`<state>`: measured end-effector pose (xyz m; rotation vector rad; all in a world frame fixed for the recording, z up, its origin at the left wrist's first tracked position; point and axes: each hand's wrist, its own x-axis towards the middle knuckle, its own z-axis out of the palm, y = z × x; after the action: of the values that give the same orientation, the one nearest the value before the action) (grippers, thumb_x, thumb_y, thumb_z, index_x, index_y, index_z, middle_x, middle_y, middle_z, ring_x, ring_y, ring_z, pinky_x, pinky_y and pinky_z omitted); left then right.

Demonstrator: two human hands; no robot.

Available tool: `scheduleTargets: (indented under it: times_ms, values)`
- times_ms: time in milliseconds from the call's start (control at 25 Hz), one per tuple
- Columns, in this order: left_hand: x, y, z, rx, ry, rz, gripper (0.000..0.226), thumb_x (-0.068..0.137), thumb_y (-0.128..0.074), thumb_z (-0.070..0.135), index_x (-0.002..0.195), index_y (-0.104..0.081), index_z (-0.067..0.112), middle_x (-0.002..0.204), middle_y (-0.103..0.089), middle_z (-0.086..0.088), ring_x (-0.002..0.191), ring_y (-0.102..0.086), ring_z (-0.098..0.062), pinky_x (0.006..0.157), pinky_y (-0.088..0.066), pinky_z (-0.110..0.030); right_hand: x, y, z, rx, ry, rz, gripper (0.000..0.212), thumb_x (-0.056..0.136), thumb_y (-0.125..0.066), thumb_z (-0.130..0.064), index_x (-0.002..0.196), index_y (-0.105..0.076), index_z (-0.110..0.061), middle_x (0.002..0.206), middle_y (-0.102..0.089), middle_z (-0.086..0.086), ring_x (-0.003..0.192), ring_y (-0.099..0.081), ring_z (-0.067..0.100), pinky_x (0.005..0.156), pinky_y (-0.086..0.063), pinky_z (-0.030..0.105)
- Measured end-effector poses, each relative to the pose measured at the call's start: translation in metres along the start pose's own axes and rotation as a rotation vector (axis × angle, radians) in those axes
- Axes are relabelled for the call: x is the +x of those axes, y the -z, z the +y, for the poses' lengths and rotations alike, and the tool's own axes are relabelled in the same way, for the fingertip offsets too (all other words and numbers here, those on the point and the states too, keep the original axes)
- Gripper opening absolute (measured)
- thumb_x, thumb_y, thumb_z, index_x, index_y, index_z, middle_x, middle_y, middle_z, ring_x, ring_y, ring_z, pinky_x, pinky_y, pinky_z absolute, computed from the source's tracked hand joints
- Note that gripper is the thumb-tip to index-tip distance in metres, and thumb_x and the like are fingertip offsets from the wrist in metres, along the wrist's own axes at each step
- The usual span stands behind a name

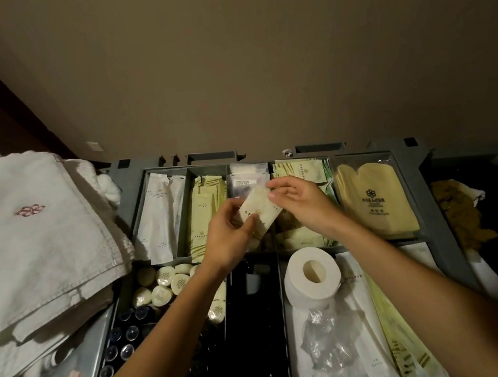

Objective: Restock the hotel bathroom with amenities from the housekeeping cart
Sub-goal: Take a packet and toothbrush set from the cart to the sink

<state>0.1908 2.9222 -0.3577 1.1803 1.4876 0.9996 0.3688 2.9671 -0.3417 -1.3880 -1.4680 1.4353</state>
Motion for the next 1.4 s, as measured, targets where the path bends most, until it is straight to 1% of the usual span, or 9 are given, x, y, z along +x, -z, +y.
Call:
scheduleTargets:
  times_ms: [240,400,440,520,640,880,1000,1160,1400]
  values:
    - [-0.004,0.042,-0.024,-0.100,0.154,0.243,0.017,0.095,-0.067,0.014,0.103,-0.054,0.022,0.111,-0.067,-0.007,0.097,-0.069,-0.022,0.079,-0.060,-0.034,0.015,-0.037,0.010,-0.192,-0.157,-0.052,0.024,0.102,-0.049,-0.006,0.122,-0.062,-0.010,0.121,-0.067,0.017,0.098,-0.067,0.020,0.092,-0.056,0.033]
    - [-0.004,0.056,-0.038,-0.149,0.205,0.269,0.020,0.096,-0.065,0.012,0.100,-0.051,0.025,0.113,-0.069,-0.011,0.099,-0.070,-0.025,0.080,-0.061,-0.042,0.020,-0.063,0.010,-0.401,-0.201,-0.162,0.034,0.101,-0.046,-0.009,0.132,-0.057,-0.014,0.099,-0.057,-0.001,0.050,-0.054,0.002,0.048,-0.041,0.014]
    - [-0.004,0.058,-0.038,-0.159,0.222,0.266,0.020,0.096,-0.065,0.012,0.101,-0.050,0.024,0.113,-0.069,-0.012,0.098,-0.071,-0.027,0.073,-0.061,-0.040,0.021,-0.067,0.010,-0.435,-0.215,-0.182,0.035,0.101,-0.046,-0.011,0.134,-0.056,-0.015,0.104,-0.054,-0.002,0.054,-0.058,0.001,0.047,-0.043,0.014]
    - [-0.003,0.064,-0.038,-0.182,0.254,0.247,0.019,0.097,-0.063,0.010,0.108,-0.049,0.020,0.113,-0.067,-0.011,0.097,-0.071,-0.028,0.060,-0.059,-0.030,0.026,-0.078,0.012,-0.526,-0.251,-0.207,0.038,0.100,-0.050,-0.018,0.137,-0.056,-0.017,0.132,-0.050,0.005,0.104,-0.066,0.018,0.082,-0.054,0.021]
    - [-0.003,0.069,-0.040,-0.209,0.278,0.215,0.026,0.097,-0.061,0.005,0.119,-0.049,0.012,0.114,-0.067,-0.011,0.095,-0.070,-0.024,0.055,-0.055,-0.019,0.030,-0.089,0.020,-0.589,-0.305,-0.196,0.043,0.098,-0.054,-0.024,0.140,-0.055,-0.015,0.153,-0.028,0.009,0.141,-0.036,0.028,0.115,-0.033,0.034]
    - [-0.003,0.082,-0.047,-0.251,0.307,0.191,0.023,0.094,-0.062,0.000,0.113,-0.053,0.009,0.111,-0.072,-0.014,0.096,-0.072,-0.027,0.073,-0.061,-0.034,0.032,-0.106,0.028,-0.221,-0.299,0.069,0.037,0.091,-0.073,-0.019,0.126,-0.064,-0.012,0.135,-0.060,0.008,0.127,-0.053,0.022,0.102,-0.044,0.030]
    - [-0.005,0.087,-0.048,-0.296,0.331,0.196,0.022,0.092,-0.063,-0.003,0.097,-0.050,0.014,0.111,-0.072,-0.017,0.099,-0.071,-0.028,0.076,-0.060,-0.033,0.029,-0.112,0.027,-0.157,-0.289,0.198,0.031,0.087,-0.076,-0.010,0.115,-0.064,-0.012,0.128,-0.062,0.008,0.118,-0.057,0.022,0.088,-0.047,0.024]
    - [-0.007,0.088,-0.050,-0.371,0.368,0.169,0.024,0.084,-0.066,0.003,0.100,-0.052,0.013,0.113,-0.071,-0.019,0.104,-0.070,-0.034,0.093,-0.058,-0.050,0.015,-0.110,0.017,0.006,-0.323,0.296,0.047,0.089,-0.066,0.002,0.132,-0.049,-0.010,0.128,-0.056,0.008,0.107,-0.054,0.018,0.061,-0.045,0.008]
    - [-0.009,0.077,-0.033,-0.387,0.268,0.051,0.029,0.094,-0.057,0.005,0.119,-0.059,0.020,0.111,-0.073,-0.013,0.101,-0.071,-0.032,0.090,-0.059,-0.048,-0.026,-0.093,0.017,0.316,-0.266,0.265,0.062,0.093,-0.054,0.000,0.152,-0.040,-0.013,0.152,-0.046,0.002,0.137,-0.047,0.022,0.111,-0.040,0.033]
